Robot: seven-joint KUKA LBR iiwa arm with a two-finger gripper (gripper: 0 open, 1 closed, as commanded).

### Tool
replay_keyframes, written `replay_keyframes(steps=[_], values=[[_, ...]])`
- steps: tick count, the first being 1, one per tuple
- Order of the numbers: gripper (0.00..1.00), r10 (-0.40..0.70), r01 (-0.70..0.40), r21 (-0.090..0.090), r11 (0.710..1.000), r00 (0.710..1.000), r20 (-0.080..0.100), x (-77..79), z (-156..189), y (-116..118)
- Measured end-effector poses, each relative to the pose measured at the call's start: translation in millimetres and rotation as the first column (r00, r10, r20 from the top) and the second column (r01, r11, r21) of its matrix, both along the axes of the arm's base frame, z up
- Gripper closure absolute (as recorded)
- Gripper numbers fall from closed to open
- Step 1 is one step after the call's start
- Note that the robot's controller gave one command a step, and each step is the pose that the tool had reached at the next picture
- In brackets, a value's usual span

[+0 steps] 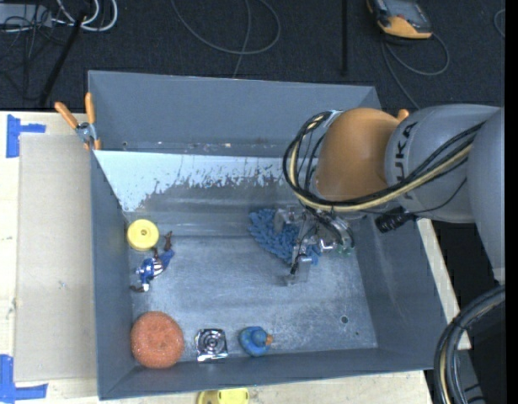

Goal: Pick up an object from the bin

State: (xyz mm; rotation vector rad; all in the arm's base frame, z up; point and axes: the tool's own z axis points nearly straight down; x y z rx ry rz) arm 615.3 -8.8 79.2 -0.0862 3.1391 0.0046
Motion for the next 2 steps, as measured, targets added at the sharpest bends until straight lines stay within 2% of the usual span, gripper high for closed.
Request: replay_keyframes(steps=[1,2], values=[[0.0,-0.02,0.02,-0.003,1.0,1.0,0.0,1.1,1.9,-28.2],[0.0,-0.047,0.047,-0.002,0.999,0.999,-0.001,-1.1,5.8,-25.2]])
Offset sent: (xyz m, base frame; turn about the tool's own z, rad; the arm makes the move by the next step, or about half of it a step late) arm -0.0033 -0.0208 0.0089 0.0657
